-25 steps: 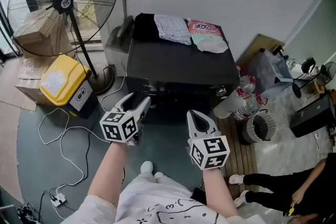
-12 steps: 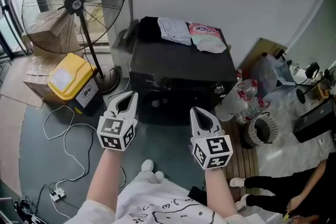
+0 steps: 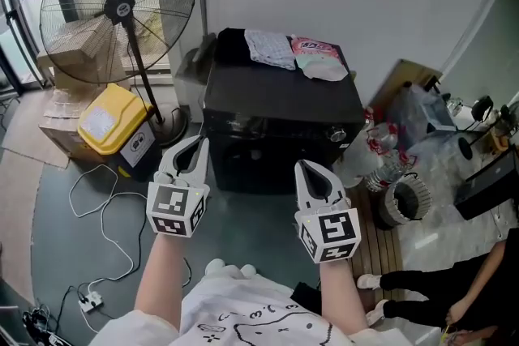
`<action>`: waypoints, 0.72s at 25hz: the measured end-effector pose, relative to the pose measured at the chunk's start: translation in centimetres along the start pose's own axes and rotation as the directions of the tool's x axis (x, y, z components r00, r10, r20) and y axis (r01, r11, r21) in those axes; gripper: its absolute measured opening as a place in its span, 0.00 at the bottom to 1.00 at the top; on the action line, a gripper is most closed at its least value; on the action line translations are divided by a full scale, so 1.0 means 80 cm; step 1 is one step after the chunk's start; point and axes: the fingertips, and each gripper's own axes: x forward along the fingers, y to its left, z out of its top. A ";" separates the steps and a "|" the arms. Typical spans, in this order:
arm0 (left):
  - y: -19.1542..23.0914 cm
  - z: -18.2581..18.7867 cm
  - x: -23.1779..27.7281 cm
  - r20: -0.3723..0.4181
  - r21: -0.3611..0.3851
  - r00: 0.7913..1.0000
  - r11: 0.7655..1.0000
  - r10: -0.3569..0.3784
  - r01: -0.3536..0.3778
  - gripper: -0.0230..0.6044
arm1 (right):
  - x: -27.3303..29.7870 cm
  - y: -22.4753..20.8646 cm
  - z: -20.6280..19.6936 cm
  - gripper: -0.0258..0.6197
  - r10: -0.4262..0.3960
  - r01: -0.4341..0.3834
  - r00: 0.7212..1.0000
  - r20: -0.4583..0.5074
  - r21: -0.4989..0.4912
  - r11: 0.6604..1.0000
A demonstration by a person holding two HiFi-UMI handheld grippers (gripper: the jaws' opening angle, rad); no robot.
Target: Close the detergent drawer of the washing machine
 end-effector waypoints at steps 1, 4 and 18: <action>0.003 0.005 -0.003 0.009 0.005 1.000 1.000 0.002 -0.002 0.06 | -0.001 0.000 0.006 0.03 -0.008 0.008 1.000 0.014 -0.003 1.000; 0.014 0.020 -0.009 0.037 0.018 0.999 1.000 0.004 -0.005 0.06 | -0.002 0.002 0.024 0.03 -0.031 0.032 0.998 0.052 -0.021 0.999; 0.045 0.068 -0.030 0.108 0.045 0.994 0.999 -0.008 0.003 0.06 | -0.014 0.003 0.081 0.03 -0.123 0.132 0.983 0.134 -0.057 0.990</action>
